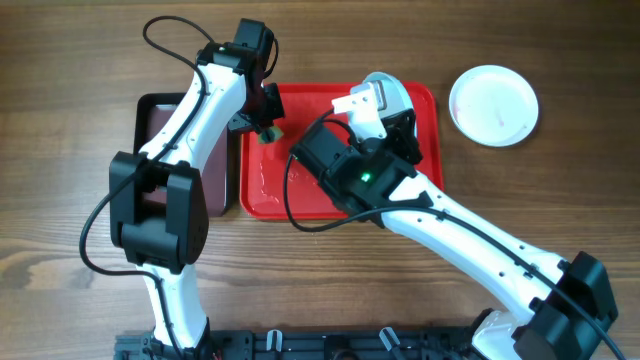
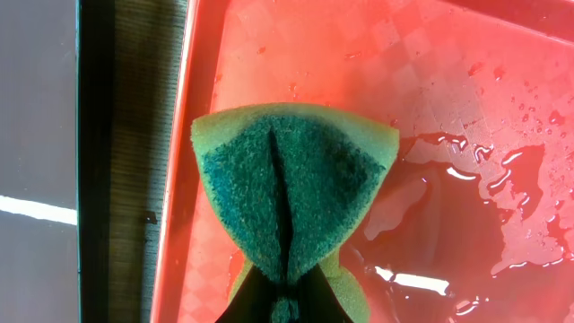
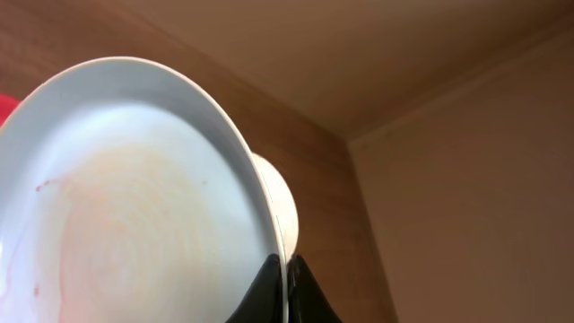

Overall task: Clean dirty plates on tray and stack at the side
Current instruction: 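Lift the scrubbed plate with the right gripper and carry it right, then set the plate onto the cleaned plate stack and release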

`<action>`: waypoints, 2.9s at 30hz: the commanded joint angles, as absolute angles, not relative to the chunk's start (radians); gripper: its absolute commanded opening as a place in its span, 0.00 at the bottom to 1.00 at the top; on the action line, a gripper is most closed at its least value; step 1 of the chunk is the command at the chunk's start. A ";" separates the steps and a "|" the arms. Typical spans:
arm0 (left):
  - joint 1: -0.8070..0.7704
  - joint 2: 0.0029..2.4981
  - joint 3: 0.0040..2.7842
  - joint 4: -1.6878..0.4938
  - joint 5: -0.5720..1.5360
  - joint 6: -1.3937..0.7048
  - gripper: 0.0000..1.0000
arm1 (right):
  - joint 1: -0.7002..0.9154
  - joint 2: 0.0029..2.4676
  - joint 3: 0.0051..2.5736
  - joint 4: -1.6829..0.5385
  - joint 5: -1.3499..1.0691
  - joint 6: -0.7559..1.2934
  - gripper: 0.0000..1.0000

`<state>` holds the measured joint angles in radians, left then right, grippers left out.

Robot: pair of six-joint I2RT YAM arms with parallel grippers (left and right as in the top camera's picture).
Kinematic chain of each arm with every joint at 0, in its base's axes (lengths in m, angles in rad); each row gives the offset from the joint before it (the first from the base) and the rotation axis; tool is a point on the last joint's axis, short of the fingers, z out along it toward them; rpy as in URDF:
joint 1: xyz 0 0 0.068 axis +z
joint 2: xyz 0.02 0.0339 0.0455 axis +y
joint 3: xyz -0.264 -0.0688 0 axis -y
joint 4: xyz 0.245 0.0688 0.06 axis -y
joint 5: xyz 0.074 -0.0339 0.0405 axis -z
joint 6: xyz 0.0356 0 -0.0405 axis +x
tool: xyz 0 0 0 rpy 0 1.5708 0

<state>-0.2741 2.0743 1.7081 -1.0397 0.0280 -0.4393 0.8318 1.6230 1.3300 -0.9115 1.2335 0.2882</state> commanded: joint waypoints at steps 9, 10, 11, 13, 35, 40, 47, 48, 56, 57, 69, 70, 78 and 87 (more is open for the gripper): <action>-0.278 2.076 1.703 -1.037 0.044 -0.435 0.04 | 0.760 1.607 1.334 -1.018 1.111 0.414 0.04; -0.278 2.076 1.703 -1.037 0.044 -0.435 0.04 | 0.744 1.605 1.334 -1.015 1.101 0.422 0.04; -0.278 2.076 1.703 -1.036 0.044 -0.435 0.04 | 0.733 1.601 1.334 -1.002 1.054 0.418 0.04; -0.278 2.076 1.703 -1.036 0.044 -0.435 0.04 | 0.714 1.599 1.334 -0.966 0.854 0.384 0.04; -0.278 2.076 1.703 -1.025 0.045 -0.453 0.04 | -0.223 1.647 1.334 -0.700 0.059 0.315 0.04; -0.278 2.076 1.703 -1.024 0.045 -0.453 0.04 | -0.296 1.753 1.334 -0.621 0.066 0.315 0.04; -0.280 2.076 1.703 -1.021 0.044 -0.453 0.04 | -0.312 1.903 1.334 -0.542 0.070 0.315 0.04; -0.280 2.076 1.703 -1.021 0.044 -0.453 0.04 | -0.312 1.923 1.334 -0.533 0.070 0.315 0.04; -0.280 2.076 1.703 -1.021 0.044 -0.453 0.04 | -0.312 1.967 1.335 -0.479 0.065 0.314 0.36; -0.280 2.076 1.703 -1.021 0.044 -0.453 0.04 | -0.312 1.966 1.336 -0.480 0.055 0.313 0.39; -0.280 2.076 1.703 -1.013 0.044 -0.453 0.04 | -0.301 1.966 1.335 -0.489 -0.229 0.208 0.51; -0.282 2.076 1.703 -1.011 0.044 -0.453 0.04 | -0.297 1.967 1.335 -0.491 -0.226 0.209 0.51; -0.302 2.076 1.703 -1.006 0.044 -0.453 0.04 | -0.248 2.018 1.333 -0.580 -0.226 0.210 0.51; -0.308 2.076 1.703 -1.006 0.044 -0.453 0.04 | -0.233 2.030 1.333 -0.739 -0.227 0.210 0.49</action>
<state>-0.3058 2.0743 1.7077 -1.0092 0.0284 -0.4473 -0.2359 2.0083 1.3376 -0.6945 -0.2173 0.2192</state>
